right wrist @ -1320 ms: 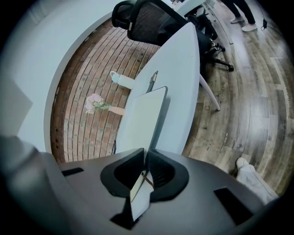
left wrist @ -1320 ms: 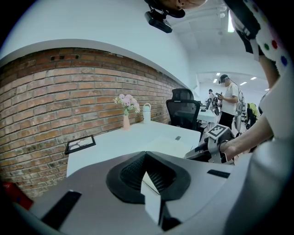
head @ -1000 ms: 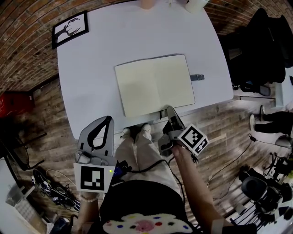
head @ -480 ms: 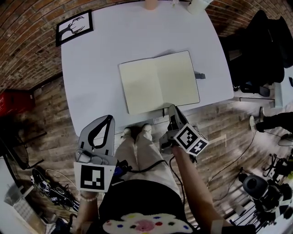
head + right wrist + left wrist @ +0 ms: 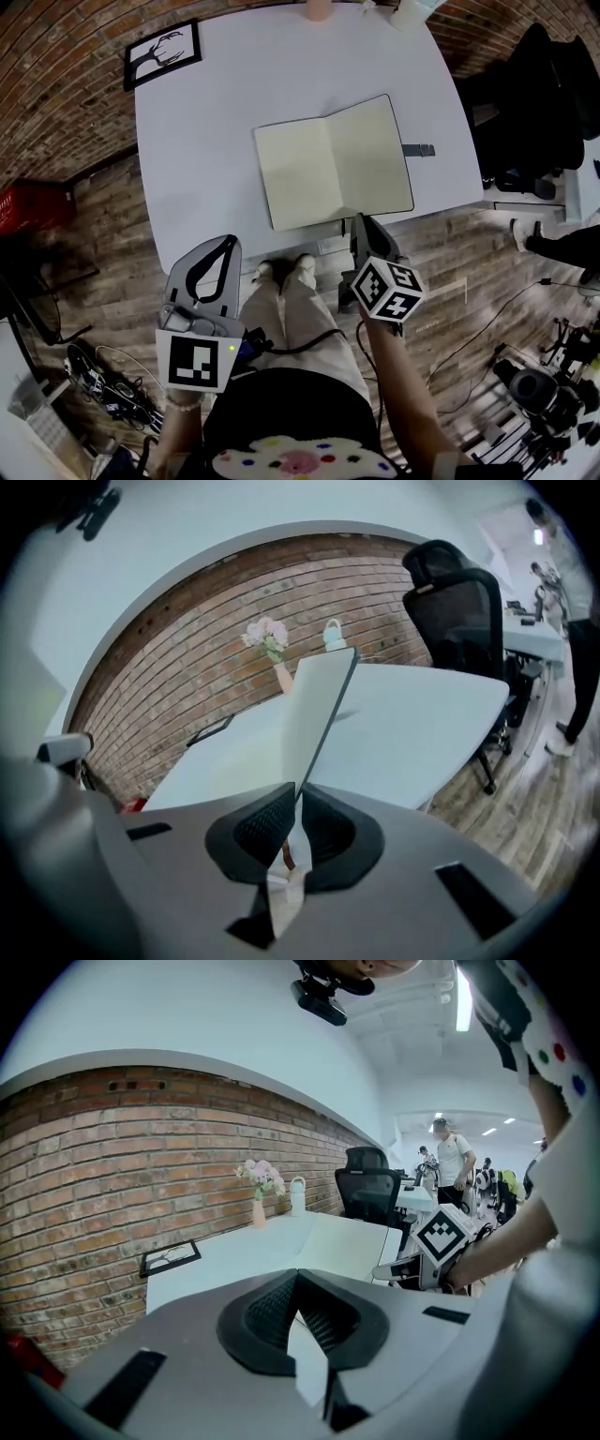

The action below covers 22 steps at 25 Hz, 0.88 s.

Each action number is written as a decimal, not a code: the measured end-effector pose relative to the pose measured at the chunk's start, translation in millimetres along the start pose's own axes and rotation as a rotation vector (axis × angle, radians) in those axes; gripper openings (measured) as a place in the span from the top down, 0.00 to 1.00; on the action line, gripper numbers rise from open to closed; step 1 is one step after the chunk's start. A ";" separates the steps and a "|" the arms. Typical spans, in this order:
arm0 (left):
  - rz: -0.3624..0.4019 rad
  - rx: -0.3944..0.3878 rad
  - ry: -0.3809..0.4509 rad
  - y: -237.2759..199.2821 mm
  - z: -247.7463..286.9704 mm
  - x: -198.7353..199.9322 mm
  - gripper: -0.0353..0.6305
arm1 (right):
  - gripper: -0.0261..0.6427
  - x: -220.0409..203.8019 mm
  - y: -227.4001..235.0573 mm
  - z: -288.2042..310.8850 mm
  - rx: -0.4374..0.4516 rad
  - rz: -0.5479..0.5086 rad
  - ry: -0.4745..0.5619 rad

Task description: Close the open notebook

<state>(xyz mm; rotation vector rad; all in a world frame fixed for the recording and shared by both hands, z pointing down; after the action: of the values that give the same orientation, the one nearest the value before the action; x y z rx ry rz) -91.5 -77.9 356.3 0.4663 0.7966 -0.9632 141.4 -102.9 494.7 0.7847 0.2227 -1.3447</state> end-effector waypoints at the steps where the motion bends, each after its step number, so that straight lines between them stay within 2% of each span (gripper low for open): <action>1: -0.001 0.000 0.003 -0.7 -0.8 -0.1 0.92 | 0.89 0.0 -2.1 -0.7 -0.018 -0.052 -0.004; 5: -0.013 0.007 0.007 -4.8 -5.0 -3.5 0.92 | 0.89 -0.1 -10.7 -2.8 -0.075 -0.229 -0.013; 13: -0.020 0.016 0.011 -9.6 -12.8 -8.7 0.92 | 0.90 -0.5 -32.7 -4.4 -0.159 -0.494 -0.026; 22: -0.020 0.025 0.014 -14.4 -19.9 -14.8 0.92 | 0.90 -8.5 -48.6 0.4 -0.234 -0.732 -0.039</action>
<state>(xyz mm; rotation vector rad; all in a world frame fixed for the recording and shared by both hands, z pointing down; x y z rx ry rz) -116.5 -63.9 355.0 0.4880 0.8043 -0.9897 94.2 -97.3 481.5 0.4856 0.6695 -1.9713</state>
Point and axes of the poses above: the fingertips, and each gripper's own axes: z forward along the fingers, y to its right, x out of its top, the point moved 3 cm from there along -z, backward along the fingers, and after that the axes turned 11 degrees about -y, right-handed, at the moved point
